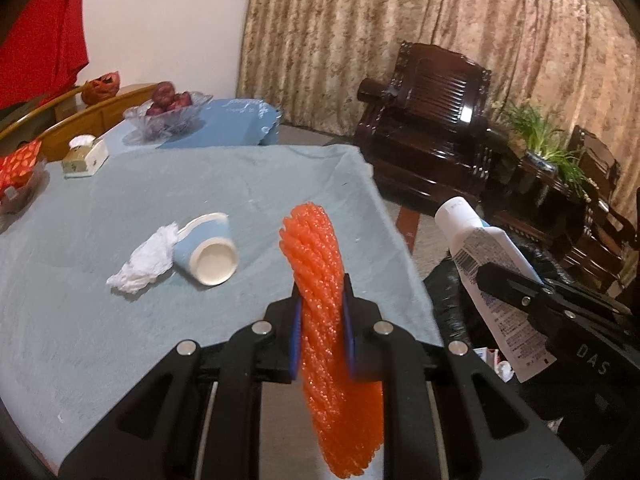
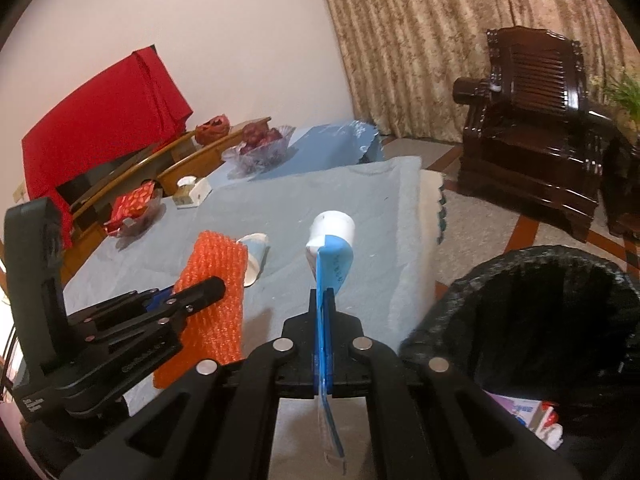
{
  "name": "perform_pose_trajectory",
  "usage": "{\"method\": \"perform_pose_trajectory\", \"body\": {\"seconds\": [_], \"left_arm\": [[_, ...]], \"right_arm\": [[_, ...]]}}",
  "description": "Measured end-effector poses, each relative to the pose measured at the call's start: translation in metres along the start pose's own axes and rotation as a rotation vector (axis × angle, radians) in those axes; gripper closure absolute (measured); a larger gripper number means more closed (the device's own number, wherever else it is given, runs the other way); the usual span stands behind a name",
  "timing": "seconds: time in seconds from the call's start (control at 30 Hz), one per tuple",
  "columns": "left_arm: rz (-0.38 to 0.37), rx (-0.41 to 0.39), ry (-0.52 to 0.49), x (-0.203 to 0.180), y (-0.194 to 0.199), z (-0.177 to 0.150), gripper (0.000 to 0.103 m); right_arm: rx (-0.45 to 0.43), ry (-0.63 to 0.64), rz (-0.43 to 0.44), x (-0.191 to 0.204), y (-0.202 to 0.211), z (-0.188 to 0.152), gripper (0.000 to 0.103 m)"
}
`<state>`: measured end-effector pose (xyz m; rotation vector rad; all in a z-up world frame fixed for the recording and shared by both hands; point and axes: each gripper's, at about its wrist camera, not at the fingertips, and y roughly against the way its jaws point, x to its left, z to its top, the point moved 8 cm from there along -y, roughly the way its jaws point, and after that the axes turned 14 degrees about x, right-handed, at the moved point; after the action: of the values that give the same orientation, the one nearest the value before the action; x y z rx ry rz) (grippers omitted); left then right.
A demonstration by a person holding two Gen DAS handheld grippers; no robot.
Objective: Collect trash
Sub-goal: 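Carry the tube and orange sponge over the bin and release both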
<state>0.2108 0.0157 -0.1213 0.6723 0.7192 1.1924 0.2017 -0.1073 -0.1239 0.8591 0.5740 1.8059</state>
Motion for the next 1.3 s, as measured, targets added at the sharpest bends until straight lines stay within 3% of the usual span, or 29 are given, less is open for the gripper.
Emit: {"method": "perform_pose_trajectory", "body": {"seconds": [0.9, 1.3], "left_arm": [[-0.227, -0.004, -0.231, -0.182, -0.018, 0.008, 0.088], [-0.251, 0.057, -0.318, -0.237, -0.06, -0.007, 0.087]], "right_arm": [[-0.084, -0.204, -0.229, -0.145, 0.097, -0.045, 0.101], [-0.047, -0.292, -0.297, -0.195, 0.101, -0.078, 0.101]]}}
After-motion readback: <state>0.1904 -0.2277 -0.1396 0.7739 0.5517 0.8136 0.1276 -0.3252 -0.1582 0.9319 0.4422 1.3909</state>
